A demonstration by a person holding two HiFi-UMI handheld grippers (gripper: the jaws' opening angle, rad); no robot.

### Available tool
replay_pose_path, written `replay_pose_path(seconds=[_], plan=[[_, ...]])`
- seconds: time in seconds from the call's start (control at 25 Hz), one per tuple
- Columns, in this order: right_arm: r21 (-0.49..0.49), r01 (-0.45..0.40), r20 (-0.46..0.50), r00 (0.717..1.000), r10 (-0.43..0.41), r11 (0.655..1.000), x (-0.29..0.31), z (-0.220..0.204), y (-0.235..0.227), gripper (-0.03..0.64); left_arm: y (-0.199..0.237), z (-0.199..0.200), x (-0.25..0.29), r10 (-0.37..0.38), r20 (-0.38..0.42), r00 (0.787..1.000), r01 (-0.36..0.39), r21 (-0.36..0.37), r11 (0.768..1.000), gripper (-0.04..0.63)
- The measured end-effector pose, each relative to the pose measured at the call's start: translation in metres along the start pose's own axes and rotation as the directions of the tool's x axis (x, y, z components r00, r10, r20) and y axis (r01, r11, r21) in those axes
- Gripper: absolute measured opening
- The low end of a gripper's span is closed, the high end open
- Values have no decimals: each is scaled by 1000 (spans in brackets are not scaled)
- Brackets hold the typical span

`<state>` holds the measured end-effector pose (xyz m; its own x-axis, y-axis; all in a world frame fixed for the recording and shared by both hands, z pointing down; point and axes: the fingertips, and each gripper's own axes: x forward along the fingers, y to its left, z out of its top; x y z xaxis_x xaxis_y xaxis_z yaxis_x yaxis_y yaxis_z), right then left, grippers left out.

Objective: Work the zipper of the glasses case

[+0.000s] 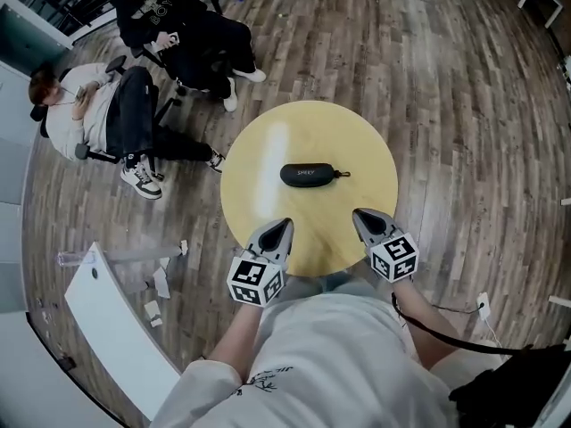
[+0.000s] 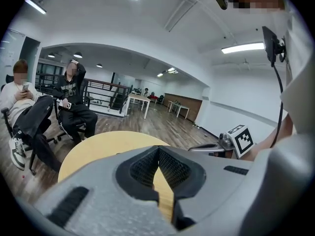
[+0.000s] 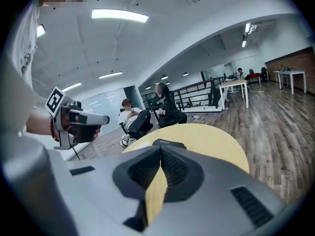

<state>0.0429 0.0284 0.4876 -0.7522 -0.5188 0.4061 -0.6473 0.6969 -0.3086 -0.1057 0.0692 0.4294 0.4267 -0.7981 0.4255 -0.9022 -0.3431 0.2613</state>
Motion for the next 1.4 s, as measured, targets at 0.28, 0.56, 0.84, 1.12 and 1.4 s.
replay_pose_path(seconds=[0.28,0.56,0.84,1.12,1.4], plan=[[-22,27,-20,999,-28,999,26,11,-6,5,32,-2,31,-37,-92,995,38,8,999,6],[-120,-28,-88,996,18,992,64,0,-40,6,63,-14,122,-81,-193,978,94,62,994,6],[-314,-177,-202,972,117,933,121,-10,-91,8,92,-50,183,-58,-333,941,87,75,993,5],[-532,-462,-425,871,248,709,164,-24,-98,43,96,-79,191,-45,-402,914,60,24,998,5],[-593,-743,-696,667,267,311,190,-51,-93,52,96,-87,189,-33,-435,900,34,-4,999,6]])
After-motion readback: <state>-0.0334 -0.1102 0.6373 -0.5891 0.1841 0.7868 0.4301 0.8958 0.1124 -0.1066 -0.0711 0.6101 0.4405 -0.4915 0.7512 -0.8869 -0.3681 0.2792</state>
